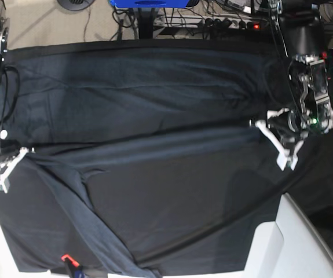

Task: Fold the T-shirt properly
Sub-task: 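Lift and fold the grasped sides with both grippers toward the collar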

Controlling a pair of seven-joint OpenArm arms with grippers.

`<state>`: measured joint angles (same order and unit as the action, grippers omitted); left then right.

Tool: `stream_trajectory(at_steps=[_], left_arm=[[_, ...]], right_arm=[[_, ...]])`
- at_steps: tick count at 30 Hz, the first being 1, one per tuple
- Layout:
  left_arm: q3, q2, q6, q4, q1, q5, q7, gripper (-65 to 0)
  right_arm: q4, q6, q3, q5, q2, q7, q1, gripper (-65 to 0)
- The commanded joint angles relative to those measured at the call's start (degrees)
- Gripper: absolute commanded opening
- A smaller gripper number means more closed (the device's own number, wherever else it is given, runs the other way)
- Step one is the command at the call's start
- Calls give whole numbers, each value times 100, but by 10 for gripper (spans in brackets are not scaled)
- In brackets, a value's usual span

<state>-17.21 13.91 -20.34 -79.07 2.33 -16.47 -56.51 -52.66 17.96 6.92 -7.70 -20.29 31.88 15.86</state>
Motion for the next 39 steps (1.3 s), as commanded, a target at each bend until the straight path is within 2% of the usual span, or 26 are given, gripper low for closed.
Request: stream_trajectory(at_steps=[1,11,17,27,32,39], left_arm=[[-24,73,-10,-212,35,-37,91,-650],[-33,116,-10,-379,-220,-37,117,-650],[-33,90,-10,-379,-343,-37,126,-650],[-33,125,-10,-449,-562,-37,135,-650],[-33,125,-10,-660,-598,-37,135,-650],[-24,116,-10,-625,-650,-19,135,-650]], right_arm=[[-101,-24,51,-8,-102,17,71,-650],[-408,-50,69,-52,-67,254,-412,-650],[-408,-50,69,-52,21,254,-535,-650],[-408,-50,69,-52,-15,254,-588,-650],[-408,-42,517,-16,21,263,-632,-650],[-408,-24,552,-25,12,263,-781,-650]])
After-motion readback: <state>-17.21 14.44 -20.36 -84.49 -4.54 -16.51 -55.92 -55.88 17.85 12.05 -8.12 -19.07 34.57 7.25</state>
